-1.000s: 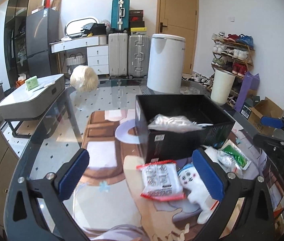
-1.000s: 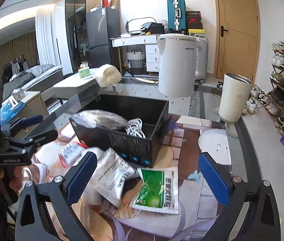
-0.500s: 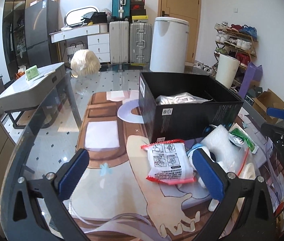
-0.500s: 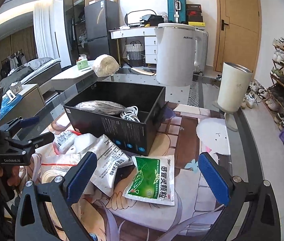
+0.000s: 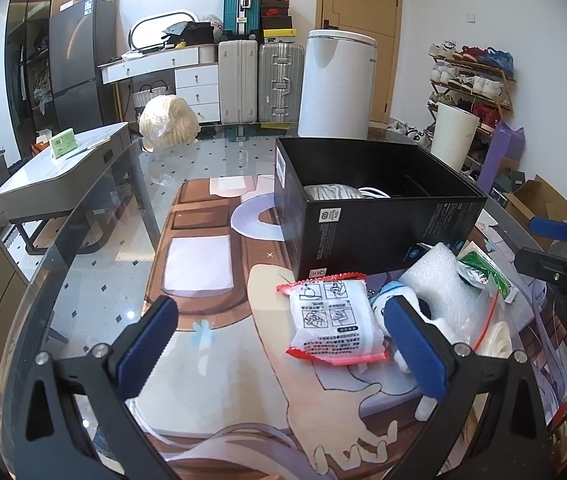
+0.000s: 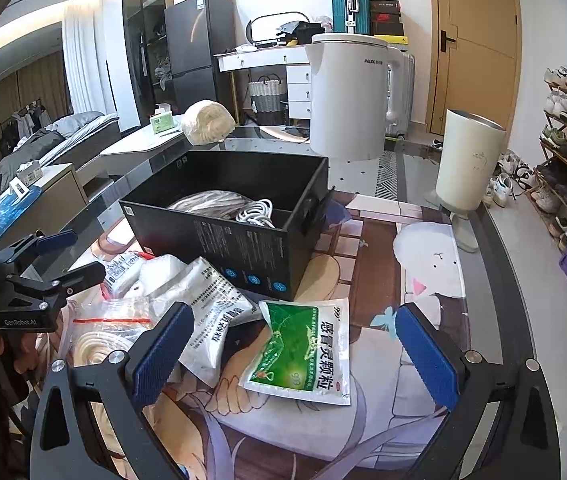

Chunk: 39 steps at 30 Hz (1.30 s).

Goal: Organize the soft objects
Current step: 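Move left tool to the red-white snack packet while right tool approaches the green sachet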

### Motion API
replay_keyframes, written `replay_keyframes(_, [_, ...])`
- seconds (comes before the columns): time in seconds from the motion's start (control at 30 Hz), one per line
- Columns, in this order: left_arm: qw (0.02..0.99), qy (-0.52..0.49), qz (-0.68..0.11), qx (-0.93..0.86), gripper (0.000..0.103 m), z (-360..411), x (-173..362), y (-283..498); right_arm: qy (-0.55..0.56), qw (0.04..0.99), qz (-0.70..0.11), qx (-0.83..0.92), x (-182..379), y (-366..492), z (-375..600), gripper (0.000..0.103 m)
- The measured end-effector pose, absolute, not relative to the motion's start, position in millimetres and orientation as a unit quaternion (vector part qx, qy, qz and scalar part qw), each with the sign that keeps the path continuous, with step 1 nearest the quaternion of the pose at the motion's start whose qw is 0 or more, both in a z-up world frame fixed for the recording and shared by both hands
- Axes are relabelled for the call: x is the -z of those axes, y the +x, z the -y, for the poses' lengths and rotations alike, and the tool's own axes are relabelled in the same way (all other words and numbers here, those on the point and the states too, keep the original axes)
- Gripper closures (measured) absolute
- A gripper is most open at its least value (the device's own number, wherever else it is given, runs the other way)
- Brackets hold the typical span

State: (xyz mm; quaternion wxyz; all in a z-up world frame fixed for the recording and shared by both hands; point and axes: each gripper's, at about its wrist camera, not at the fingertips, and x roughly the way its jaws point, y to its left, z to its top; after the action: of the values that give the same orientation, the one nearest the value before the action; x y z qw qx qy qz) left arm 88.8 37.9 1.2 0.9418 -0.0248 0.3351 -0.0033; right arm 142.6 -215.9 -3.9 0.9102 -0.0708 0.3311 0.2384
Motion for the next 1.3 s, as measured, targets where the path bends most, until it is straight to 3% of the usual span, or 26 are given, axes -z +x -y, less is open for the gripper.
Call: replay_keyframes(1.3, [0.928, -0.014, -0.373, 0.000, 0.000, -32, 9, 100, -0.063, 0.882, -0.424, -0.196, 53, 173, 226, 0.001])
